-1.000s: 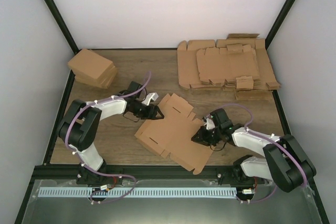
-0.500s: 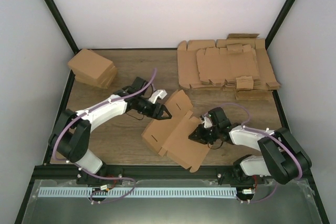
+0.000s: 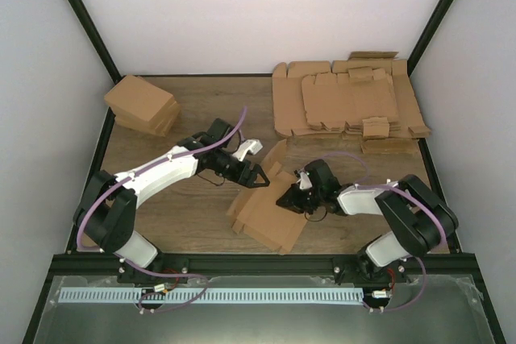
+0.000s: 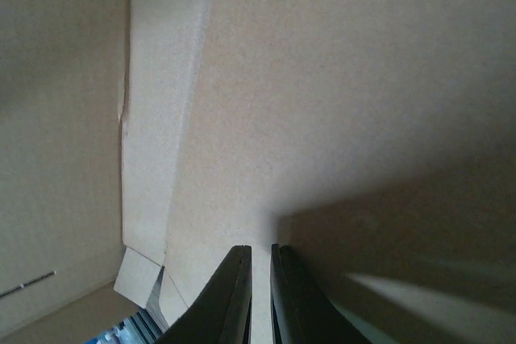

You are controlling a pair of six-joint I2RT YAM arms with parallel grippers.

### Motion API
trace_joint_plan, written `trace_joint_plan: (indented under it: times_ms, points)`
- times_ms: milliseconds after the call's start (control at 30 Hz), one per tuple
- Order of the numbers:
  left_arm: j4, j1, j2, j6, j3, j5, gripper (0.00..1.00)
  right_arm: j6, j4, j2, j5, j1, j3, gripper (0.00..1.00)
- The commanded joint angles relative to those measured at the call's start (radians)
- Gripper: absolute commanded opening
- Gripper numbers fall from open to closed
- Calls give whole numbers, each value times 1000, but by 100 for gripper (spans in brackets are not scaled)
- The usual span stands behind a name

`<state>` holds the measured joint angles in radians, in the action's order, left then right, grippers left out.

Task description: Fold the paper box

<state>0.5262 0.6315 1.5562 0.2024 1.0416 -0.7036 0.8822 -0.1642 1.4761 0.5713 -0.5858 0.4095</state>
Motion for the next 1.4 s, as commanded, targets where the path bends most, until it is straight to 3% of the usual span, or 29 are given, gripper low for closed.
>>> trace_joint_plan:
  times_ms: [0, 200, 333, 567, 800, 933, 1133, 1367]
  points:
    - [21, 10, -26, -15, 29, -19, 85, 38, -59, 84, -109, -16, 15, 10]
    - [14, 9, -34, -10, 35, -36, 87, 43, -97, 168, -114, -48, 56, 9]
    - [13, 5, -30, -3, 37, -33, 74, 49, -113, 180, -115, -51, 49, 9]
    - [8, 4, -19, 0, 37, -18, 74, 37, -104, 176, -120, -52, 48, 9]
    - [-7, 1, -40, 2, 39, -38, 90, 29, -96, 181, -122, -52, 57, 9]
    - [-26, -31, -45, 20, 22, -53, 74, 25, -92, 181, -120, -52, 64, 9]
    - [20, -41, -15, -11, 23, -15, 72, 17, -77, 184, -123, -53, 72, 9]
    - [28, -34, 13, -19, 18, -3, 61, 16, -77, 189, -123, -53, 81, 9]
